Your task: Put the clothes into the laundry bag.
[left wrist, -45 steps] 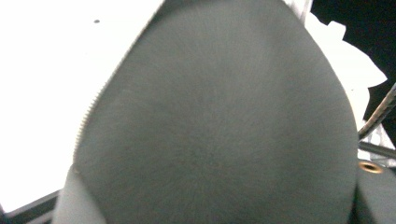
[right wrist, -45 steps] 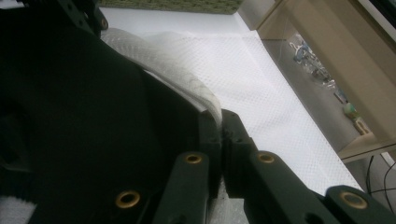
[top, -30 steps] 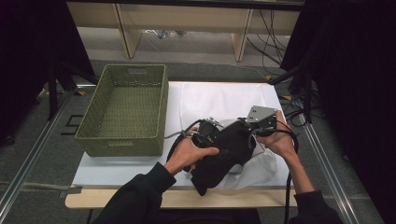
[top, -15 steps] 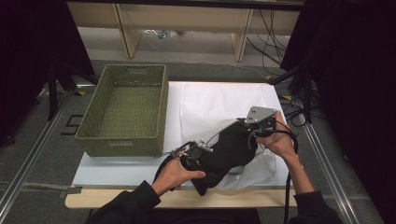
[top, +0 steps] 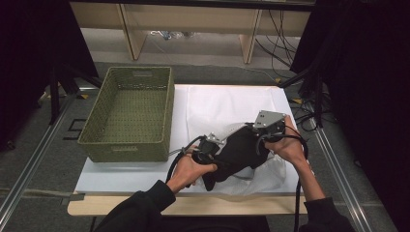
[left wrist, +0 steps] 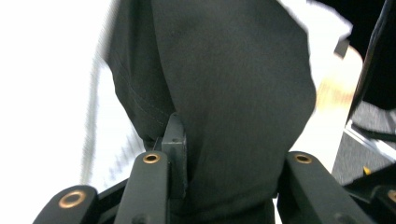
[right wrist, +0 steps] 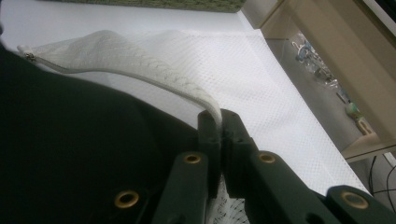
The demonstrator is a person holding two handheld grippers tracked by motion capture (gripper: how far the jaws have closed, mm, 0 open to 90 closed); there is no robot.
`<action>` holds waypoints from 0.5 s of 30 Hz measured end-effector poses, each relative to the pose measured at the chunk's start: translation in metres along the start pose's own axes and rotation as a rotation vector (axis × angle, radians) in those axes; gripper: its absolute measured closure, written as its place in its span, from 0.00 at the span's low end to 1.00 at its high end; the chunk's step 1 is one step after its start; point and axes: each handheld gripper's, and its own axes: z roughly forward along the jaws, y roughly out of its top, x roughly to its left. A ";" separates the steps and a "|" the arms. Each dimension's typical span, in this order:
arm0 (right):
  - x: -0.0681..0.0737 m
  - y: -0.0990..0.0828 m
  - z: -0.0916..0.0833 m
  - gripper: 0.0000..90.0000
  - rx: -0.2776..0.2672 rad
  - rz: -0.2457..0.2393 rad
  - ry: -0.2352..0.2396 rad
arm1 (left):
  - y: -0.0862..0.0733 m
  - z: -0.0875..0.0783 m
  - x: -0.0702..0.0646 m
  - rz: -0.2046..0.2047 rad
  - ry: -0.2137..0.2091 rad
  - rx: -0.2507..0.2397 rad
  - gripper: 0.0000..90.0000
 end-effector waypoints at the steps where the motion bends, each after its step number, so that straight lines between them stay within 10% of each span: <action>1: 0.000 0.000 0.000 0.98 -0.002 0.001 0.001 | 0.000 0.000 0.000 0.000 0.000 0.000 0.72; 9: -0.002 0.001 -0.001 0.98 -0.008 -0.019 -0.003 | 0.019 0.027 0.014 -0.016 0.104 -0.040 0.72; 15: 0.000 0.000 -0.001 0.98 -0.003 0.000 -0.001 | 0.017 0.032 0.016 -0.009 0.150 -0.013 0.50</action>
